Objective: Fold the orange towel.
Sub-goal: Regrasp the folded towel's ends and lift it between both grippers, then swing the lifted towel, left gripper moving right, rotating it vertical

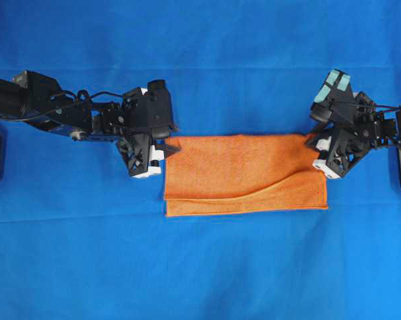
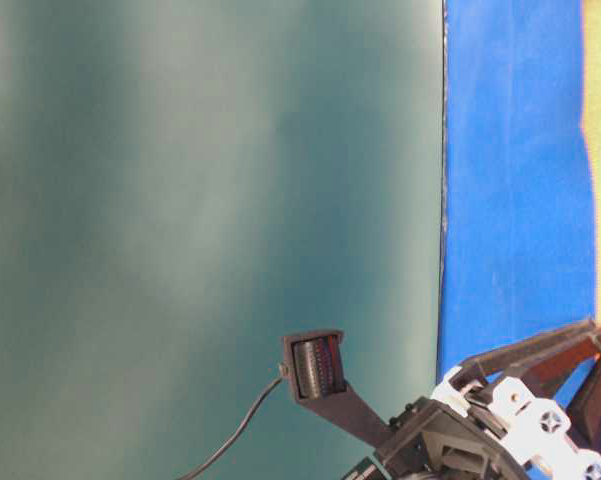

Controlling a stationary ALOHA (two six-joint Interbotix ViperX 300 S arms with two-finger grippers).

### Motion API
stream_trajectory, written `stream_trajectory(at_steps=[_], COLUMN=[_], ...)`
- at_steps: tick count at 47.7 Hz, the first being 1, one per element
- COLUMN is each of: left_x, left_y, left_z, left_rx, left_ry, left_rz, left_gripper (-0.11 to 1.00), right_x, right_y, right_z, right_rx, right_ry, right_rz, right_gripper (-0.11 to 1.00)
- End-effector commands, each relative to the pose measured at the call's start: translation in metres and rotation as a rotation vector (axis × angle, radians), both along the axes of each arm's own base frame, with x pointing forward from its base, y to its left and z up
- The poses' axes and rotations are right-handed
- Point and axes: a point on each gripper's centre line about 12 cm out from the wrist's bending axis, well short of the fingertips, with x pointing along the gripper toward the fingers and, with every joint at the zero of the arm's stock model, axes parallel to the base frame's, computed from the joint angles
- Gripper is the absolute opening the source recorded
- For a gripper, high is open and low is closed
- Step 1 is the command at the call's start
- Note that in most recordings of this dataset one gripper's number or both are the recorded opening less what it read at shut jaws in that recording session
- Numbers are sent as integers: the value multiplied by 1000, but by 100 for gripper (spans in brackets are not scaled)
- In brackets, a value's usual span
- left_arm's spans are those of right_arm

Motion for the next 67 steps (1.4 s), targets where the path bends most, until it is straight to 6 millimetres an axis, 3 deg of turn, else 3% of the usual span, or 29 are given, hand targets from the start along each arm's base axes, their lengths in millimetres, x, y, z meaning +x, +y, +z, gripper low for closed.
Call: stream_trajectory(at_steps=[1,5,10,18,24,41,50,57,67], left_x=[-1,-2,1,3,5,-1,-7,-12,-10], left_y=[-2,-6,-8,-8,-6,-2,-2,-3,-4], left_z=[-1,-4,-3,3,19,123,154,168,170], left_rx=[-13,-19,-24,-21,-18,-6,3,9,12], left_ry=[37,75,102,121,117,16,-55,-107,-130], left_rz=[3,-6,-12,-19,-18,-14,-14,-15,-18], left_gripper=[40,20,2,2,2,2,2,2,2], right_x=[1,0,1,2,2,-8,-19,-28,-25], right_y=[2,3,3,2,0,-9,-8,-7,-9], right_z=[3,5,9,18,32,104,142,158,155], right_rx=[-3,-3,-6,-15,-31,-125,-144,-154,-179], right_ry=[-18,-26,-42,-71,-85,-114,-244,-321,-302], right_rz=[11,13,14,12,-1,-40,-52,-55,-43], right_gripper=[20,3,3,3,3,3,3,3,3])
